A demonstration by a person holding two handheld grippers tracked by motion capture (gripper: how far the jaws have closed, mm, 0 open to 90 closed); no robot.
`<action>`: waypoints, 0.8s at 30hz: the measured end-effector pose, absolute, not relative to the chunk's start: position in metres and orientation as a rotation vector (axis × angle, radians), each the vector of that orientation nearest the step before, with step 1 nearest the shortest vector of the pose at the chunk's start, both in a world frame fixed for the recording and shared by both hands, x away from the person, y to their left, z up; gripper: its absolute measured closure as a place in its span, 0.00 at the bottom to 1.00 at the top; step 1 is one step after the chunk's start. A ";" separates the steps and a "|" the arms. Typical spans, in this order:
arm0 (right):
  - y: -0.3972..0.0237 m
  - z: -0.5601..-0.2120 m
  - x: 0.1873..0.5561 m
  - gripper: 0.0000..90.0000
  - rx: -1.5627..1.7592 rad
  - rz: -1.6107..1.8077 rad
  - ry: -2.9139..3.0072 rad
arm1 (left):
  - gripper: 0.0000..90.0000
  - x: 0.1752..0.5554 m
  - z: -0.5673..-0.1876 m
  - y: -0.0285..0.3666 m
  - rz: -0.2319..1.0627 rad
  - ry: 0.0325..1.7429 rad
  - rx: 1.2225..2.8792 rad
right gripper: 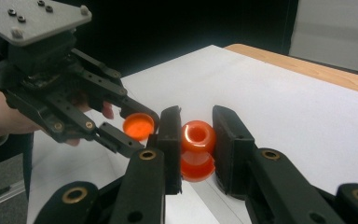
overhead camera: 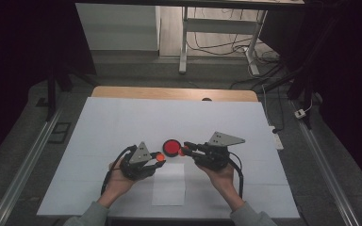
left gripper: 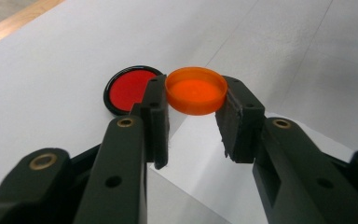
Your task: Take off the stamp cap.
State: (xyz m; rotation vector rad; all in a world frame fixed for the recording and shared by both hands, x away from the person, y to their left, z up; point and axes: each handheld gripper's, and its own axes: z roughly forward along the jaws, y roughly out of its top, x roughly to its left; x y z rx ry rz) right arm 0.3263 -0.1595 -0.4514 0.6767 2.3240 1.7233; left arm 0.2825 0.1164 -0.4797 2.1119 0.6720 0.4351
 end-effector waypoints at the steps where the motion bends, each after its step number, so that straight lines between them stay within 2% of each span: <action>1: -0.159 -0.451 0.326 0.82 0.676 1.721 2.324 | 0.72 0.282 -0.479 0.118 0.435 0.672 2.110; 24: -0.164 -0.449 0.326 0.81 0.674 1.711 2.293 | 0.72 0.274 -0.475 0.145 0.440 0.716 2.080</action>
